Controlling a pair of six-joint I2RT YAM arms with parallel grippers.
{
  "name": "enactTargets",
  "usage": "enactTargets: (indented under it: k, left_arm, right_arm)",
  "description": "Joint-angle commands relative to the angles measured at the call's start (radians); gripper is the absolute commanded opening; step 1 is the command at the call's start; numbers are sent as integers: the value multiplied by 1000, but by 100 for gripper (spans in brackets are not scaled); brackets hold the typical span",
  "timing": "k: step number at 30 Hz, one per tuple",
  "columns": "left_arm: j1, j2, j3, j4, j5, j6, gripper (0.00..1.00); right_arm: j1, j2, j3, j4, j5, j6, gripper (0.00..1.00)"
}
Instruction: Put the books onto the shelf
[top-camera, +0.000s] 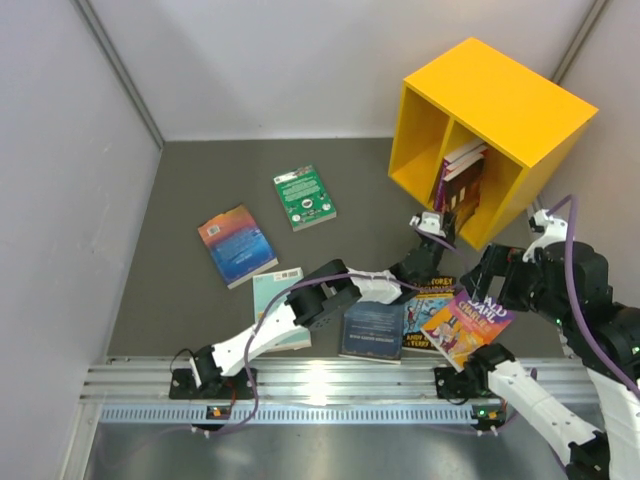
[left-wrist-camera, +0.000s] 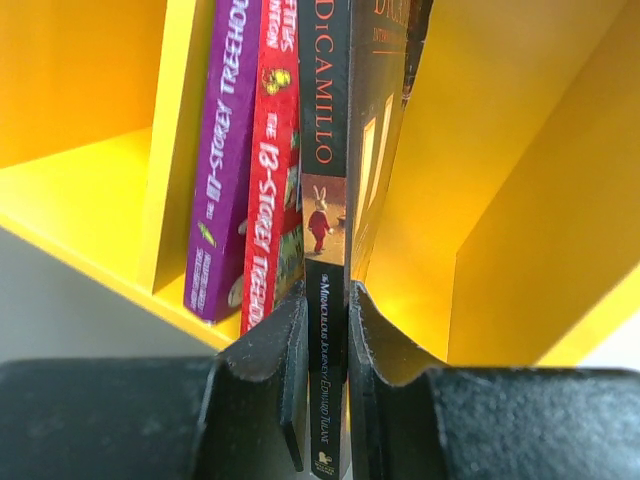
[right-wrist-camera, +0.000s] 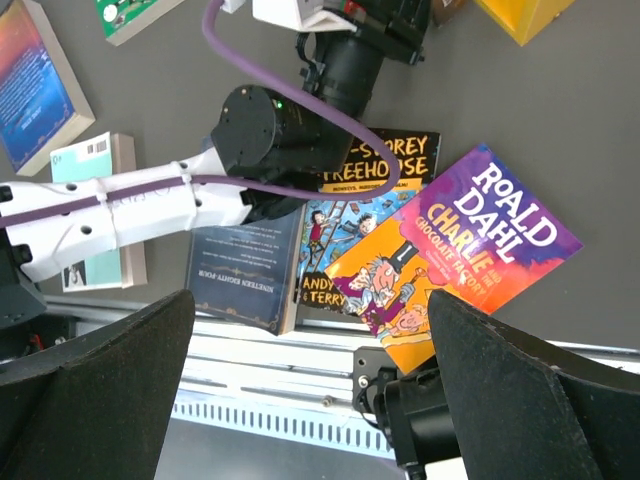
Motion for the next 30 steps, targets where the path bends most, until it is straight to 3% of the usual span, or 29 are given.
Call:
enactTargets:
  k: [1,8,15,17,18,21,25,30]
  left_arm:
    - [26,18,80,85,-3,9,0]
    - [41,128,311,-74,31,-48,0]
    - [75,161,349,-151,36,-129,0]
    - [82,164,367,-192,47,-155,13]
    - [90,164,369,-195,53,-166,29]
    - [90,144,346,-182,57,-155,41]
    - [89,64,194,-142,65,-201,54]
    - [69,-81,13,-91,65,-207,58]
  right_arm:
    - [-11,-16,-20,-32,-25,7,100]
    - [-11,-5,-29,-22,-17,-18,100]
    - [-11,3,-35,-9,-9,-36,100]
    - [-11,6,-40,1,-11,-41,100]
    - [-11,7,-44,4,-12,-41,100]
    - [-13,14,-46,15,-17,-47,100]
    - [-11,18,-48,27,-15,-53,100]
    - [-11,23,-61,57,-15,-50,100]
